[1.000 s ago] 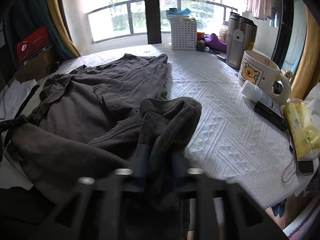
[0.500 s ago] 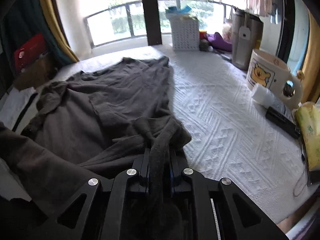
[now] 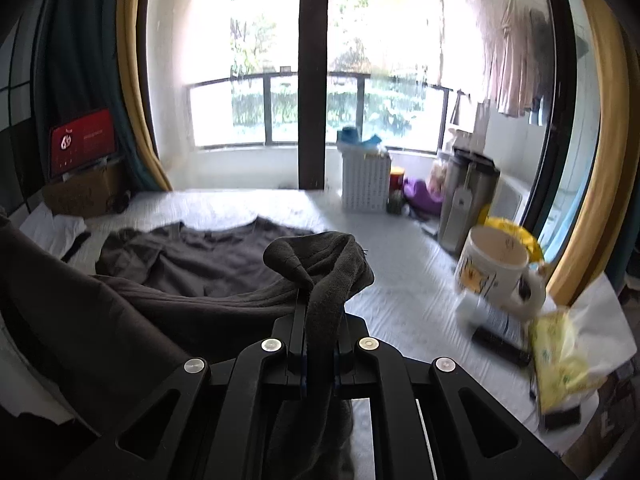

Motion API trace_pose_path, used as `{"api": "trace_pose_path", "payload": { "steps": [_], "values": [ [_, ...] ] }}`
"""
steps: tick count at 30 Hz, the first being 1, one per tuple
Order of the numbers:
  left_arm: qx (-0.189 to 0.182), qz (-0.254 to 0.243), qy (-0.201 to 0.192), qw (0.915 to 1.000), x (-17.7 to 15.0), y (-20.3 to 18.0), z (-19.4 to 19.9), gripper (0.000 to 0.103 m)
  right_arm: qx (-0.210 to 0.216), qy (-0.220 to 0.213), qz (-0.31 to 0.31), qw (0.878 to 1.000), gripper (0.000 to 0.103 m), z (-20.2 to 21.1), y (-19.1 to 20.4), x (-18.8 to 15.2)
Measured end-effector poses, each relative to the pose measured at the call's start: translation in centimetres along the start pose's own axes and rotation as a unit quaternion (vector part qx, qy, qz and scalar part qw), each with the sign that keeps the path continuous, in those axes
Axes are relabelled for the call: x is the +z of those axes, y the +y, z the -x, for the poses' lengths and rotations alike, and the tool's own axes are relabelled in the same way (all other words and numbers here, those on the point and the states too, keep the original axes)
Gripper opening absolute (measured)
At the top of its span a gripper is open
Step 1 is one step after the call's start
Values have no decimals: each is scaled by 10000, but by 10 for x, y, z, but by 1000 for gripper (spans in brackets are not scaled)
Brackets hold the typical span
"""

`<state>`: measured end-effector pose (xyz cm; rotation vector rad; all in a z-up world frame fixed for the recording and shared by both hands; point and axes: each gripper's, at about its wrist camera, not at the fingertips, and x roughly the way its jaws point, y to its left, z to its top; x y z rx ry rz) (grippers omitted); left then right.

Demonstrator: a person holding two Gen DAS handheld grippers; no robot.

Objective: Fold small clothes
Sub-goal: 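Lift the hem with both tools and carry it toward the collar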

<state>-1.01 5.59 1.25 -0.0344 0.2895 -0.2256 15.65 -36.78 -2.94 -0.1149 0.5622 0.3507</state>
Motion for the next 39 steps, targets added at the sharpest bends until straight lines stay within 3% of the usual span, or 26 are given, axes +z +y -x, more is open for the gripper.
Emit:
{"api": "trace_pose_path", "payload": {
  "steps": [5, 15, 39],
  "values": [
    [257, -51, -144, 9996, 6, 13, -14, 9, 12, -154, -38, 9999, 8, -10, -7, 18],
    [426, -5, -258, 9988, 24, 35, -43, 9, 91, -243, -76, 9996, 8, -36, -9, 48],
    [579, 76, -16, 9983, 43, 78, -112, 9, 275, -59, -157, 9995, 8, -135, -19, 109]
  ]
}}
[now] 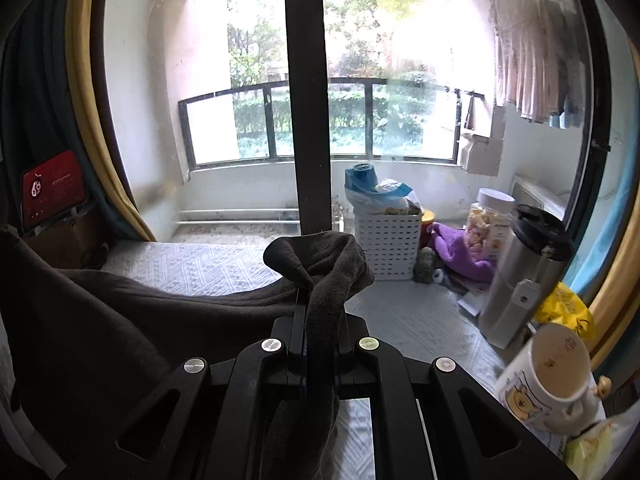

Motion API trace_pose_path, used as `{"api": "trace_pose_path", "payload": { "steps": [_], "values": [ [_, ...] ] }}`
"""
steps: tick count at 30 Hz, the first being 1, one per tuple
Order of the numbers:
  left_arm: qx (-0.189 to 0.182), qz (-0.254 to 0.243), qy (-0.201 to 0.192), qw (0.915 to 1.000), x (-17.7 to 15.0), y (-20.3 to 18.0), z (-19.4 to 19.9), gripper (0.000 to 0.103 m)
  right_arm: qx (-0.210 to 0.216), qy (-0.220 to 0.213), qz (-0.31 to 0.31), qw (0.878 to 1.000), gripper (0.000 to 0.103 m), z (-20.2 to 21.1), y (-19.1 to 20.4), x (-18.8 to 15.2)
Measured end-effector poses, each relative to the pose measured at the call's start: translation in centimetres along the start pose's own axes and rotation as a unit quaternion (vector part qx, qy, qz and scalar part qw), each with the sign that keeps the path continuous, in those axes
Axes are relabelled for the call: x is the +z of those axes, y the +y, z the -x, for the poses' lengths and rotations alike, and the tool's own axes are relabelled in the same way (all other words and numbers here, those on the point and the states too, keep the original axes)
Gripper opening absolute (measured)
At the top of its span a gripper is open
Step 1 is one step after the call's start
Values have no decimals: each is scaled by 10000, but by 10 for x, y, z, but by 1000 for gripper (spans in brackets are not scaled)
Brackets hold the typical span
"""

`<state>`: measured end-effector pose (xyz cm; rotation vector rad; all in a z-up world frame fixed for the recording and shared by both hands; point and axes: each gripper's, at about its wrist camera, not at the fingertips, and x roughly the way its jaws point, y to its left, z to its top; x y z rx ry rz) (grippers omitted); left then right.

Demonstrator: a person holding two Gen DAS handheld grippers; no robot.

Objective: Fold small clothes
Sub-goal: 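Lift the hem with both tools and carry it toward the collar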

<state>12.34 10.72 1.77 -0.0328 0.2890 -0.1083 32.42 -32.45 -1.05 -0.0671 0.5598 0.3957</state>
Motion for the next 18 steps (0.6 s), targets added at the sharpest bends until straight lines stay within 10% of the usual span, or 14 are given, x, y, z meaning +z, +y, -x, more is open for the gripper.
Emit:
{"api": "trace_pose_path", "payload": {
  "steps": [18],
  "values": [
    [253, 269, 781, 9963, -44, 34, -82, 9, 150, 508, -222, 9984, 8, -120, -13, 9]
  ]
}}
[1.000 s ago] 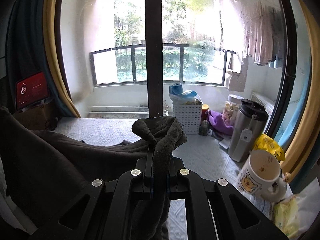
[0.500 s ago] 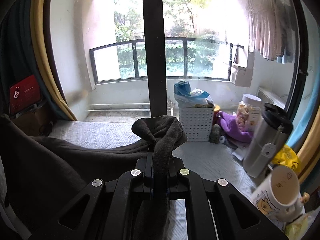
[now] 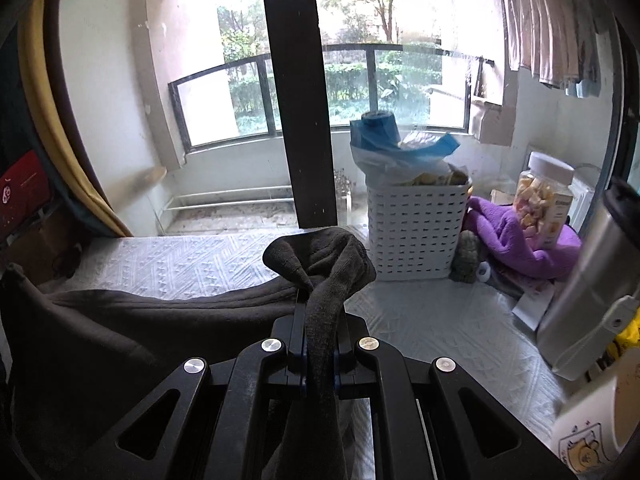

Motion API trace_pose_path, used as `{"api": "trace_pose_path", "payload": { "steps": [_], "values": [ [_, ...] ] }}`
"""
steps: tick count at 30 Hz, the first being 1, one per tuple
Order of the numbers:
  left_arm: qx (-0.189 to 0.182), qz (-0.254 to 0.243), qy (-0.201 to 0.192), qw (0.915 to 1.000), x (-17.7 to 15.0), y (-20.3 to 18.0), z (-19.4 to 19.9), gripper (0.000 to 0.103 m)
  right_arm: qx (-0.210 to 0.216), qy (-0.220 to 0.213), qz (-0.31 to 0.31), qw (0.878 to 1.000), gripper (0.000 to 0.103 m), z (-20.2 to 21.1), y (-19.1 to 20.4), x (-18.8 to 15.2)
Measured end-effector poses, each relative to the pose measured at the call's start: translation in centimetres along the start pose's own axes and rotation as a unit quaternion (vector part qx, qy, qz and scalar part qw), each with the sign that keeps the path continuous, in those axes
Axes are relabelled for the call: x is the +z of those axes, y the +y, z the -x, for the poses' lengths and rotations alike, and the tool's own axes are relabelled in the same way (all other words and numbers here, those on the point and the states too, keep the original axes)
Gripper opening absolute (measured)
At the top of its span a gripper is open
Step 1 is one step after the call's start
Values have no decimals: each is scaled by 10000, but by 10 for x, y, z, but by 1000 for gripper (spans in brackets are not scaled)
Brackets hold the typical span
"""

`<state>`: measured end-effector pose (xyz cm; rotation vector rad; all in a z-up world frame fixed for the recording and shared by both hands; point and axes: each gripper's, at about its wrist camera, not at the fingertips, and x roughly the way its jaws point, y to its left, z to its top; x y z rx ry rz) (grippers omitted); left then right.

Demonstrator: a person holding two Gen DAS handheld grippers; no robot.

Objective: Fold small clothes
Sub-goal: 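Lift the hem with both tools and carry it toward the collar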

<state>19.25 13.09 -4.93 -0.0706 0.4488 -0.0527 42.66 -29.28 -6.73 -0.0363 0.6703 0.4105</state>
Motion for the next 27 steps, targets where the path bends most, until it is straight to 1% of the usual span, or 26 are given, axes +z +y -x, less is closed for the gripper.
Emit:
{"api": "trace_pose_path", "payload": {
  "steps": [3, 8, 12, 14, 19, 22, 27],
  "values": [
    [32, 24, 188, 9998, -8, 1, -10, 10, -38, 90, -28, 9999, 8, -16, -1, -2],
    [171, 83, 766, 9969, -27, 2, -28, 10, -248, 297, -49, 9992, 8, -35, -8, -10],
    [163, 254, 1065, 9938, -38, 3, -30, 11, -386, 400, -4, 9985, 8, -41, -7, -16],
    [129, 330, 1233, 9917, -42, 1, -29, 11, -430, 423, 39, 9982, 8, -42, -7, -18],
    [28, 165, 1334, 9909, -45, -12, -10, 11, -486, 409, 53, 9980, 8, -34, -6, -21],
    [-67, 161, 1546, 9878, -51, -16, -3, 11, -470, 468, 29, 9978, 8, -30, -8, -26],
    [-203, 374, 1768, 9833, -58, -13, 4, 11, -417, 565, 58, 9975, 8, -18, -6, -38]
  ]
}}
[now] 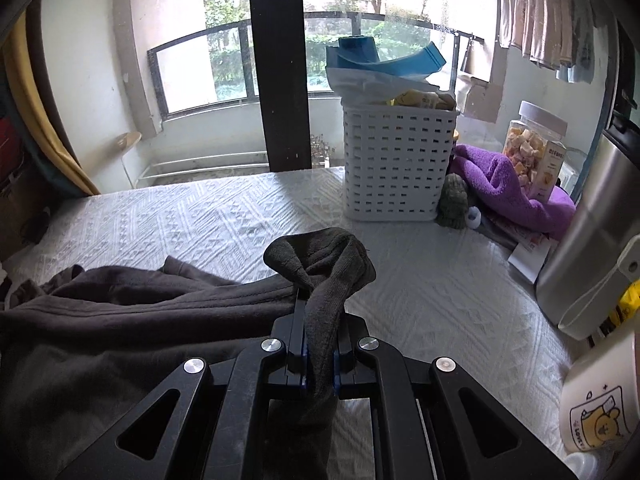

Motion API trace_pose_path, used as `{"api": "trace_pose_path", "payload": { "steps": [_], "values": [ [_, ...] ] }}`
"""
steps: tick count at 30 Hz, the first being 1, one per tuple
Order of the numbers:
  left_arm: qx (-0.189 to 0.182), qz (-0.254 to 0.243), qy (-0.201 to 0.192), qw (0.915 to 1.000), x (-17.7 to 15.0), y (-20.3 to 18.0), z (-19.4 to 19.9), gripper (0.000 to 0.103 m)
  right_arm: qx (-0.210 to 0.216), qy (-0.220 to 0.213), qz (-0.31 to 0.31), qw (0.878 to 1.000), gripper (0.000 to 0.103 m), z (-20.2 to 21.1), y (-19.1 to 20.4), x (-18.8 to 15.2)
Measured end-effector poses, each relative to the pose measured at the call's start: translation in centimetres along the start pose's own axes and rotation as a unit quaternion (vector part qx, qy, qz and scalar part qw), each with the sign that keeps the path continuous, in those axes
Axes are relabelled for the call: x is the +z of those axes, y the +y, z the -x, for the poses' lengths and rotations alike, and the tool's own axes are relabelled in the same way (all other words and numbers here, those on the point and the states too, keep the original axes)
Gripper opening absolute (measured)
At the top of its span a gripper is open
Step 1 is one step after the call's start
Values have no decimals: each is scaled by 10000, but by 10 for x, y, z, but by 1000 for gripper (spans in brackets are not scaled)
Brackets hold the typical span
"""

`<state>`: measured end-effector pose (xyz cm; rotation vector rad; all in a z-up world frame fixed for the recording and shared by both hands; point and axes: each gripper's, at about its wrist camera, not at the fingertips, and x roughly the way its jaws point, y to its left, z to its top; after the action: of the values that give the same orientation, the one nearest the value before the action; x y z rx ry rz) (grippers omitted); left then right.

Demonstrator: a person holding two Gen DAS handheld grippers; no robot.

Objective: Fold small clothes
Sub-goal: 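Lift the hem with both tools and carry it toward the collar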

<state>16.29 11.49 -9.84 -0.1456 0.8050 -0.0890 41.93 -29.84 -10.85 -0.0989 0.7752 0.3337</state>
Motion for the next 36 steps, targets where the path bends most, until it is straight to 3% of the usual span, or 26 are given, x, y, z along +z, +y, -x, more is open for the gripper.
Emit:
{"api": "trace_pose_path", "payload": {
  "steps": [1, 5, 9, 12, 15, 18, 20, 22, 23, 26, 31, 36],
  "values": [
    [-46, 78, 26, 10000, 0, 2, 2, 12, 7, 12, 6, 10000, 8, 3, 0, -3],
    [-248, 279, -19, 9993, 5, 7, 18, 42, 39, 14, -28, 10000, 8, 11, 0, -9],
    [-294, 326, -175, 9989, 15, 14, 28, 43, 88, 19, -92, 9999, 8, 14, -1, -15],
    [-381, 681, -145, 9968, 30, 34, 16, 43, 138, -18, -121, 9998, 8, 16, 0, -15],
    [-479, 1172, 137, 9919, 37, 53, -7, 43, 198, -58, -135, 9997, 8, 18, 1, -15],
    [-746, 1725, 710, 9796, 34, 67, -38, 43, 244, -99, -153, 9995, 8, 22, 1, -16],
    [-871, 1876, 818, 9749, 30, 68, -46, 43, 264, -116, -171, 9994, 8, 25, 0, -17],
    [-964, 1742, 800, 9767, 27, 61, -48, 38, 297, -132, -189, 9993, 8, 27, -2, -18],
    [-1048, 1549, 744, 9795, 27, 54, -46, 22, 323, -138, -197, 9992, 8, 27, -2, -18],
    [-949, 1112, 600, 9874, 32, 37, -36, 12, 359, -155, -158, 9991, 8, 28, -1, -17],
    [-481, 466, -219, 9975, 54, 14, 2, 10, 374, -314, -62, 9988, 8, 35, 5, -9],
    [75, -196, -816, 9964, 76, -5, 21, 10, 351, -576, -19, 9977, 8, 47, 6, 5]
  ]
}}
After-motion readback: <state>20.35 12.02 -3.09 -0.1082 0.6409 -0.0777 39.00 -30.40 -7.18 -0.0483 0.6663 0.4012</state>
